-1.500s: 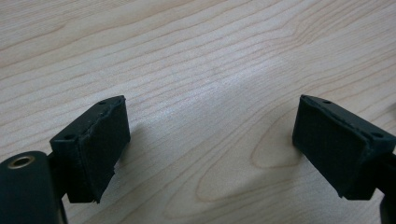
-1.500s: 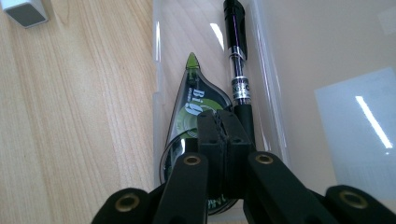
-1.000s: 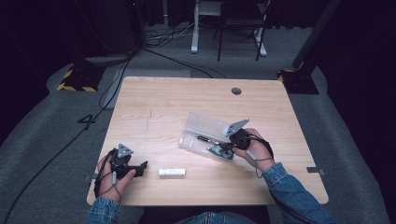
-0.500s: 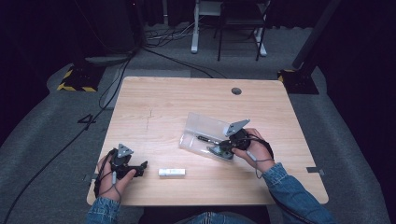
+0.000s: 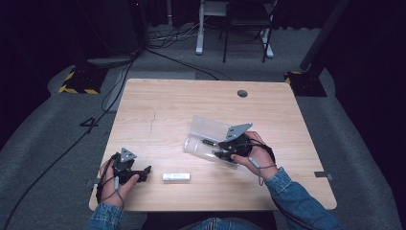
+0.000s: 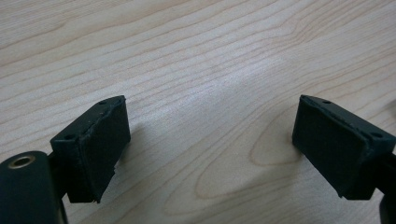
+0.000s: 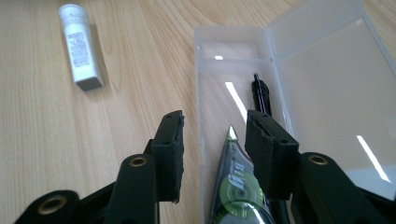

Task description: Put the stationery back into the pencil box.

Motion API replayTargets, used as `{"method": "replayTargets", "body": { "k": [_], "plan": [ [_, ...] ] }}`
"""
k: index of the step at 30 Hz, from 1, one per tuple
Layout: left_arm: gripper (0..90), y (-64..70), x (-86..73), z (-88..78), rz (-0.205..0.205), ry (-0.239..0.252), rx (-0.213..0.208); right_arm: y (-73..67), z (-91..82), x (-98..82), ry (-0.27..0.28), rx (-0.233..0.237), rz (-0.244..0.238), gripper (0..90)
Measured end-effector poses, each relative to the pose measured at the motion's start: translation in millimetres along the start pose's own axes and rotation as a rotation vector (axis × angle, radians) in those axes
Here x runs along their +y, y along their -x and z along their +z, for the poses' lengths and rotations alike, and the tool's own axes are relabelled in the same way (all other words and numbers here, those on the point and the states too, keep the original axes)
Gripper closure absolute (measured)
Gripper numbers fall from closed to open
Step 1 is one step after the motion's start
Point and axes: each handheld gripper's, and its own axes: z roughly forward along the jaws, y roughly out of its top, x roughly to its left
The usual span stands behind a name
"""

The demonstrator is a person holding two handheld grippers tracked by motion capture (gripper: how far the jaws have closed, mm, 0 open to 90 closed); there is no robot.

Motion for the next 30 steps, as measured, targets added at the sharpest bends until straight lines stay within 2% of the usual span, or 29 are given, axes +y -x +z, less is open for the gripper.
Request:
{"method": "replayTargets", "body": {
  "k": [3,5,8,12,15,19,21,23,30],
  "plan": [
    [11.6,0.0,0.0,0.0,0.000,0.000,0.000,0.6,5.7,3.8,0.007,0.023,0.014,50.8],
    [11.6,0.0,0.0,0.0,0.000,0.000,0.000,1.5,14.1,4.1,-0.016,0.054,0.030,39.4],
    [11.6,0.0,0.0,0.0,0.000,0.000,0.000,1.2,27.4,2.0,-0.037,0.079,0.019,32.8],
    [11.5,0.0,0.0,0.0,0.000,0.000,0.000,4.6,41.3,-3.4,-0.078,0.072,0.004,31.5],
    [11.5,0.0,0.0,0.0,0.001,0.000,0.000,9.5,47.1,-7.0,-0.098,0.055,-0.011,36.1],
    [11.5,0.0,0.0,0.0,0.000,0.000,0.000,13.8,50.7,-10.7,-0.115,0.059,-0.039,44.2],
    [11.5,0.0,0.0,0.0,0.001,0.000,0.000,14.4,51.8,-12.0,-0.123,0.057,-0.041,48.9],
    [11.5,0.0,0.0,0.0,0.001,0.000,0.000,14.6,52.4,-12.9,-0.138,0.059,-0.065,56.1],
    [11.5,0.0,0.0,0.0,0.000,0.000,0.000,12.1,50.9,-12.0,-0.157,0.062,-0.089,66.2]
  ]
}}
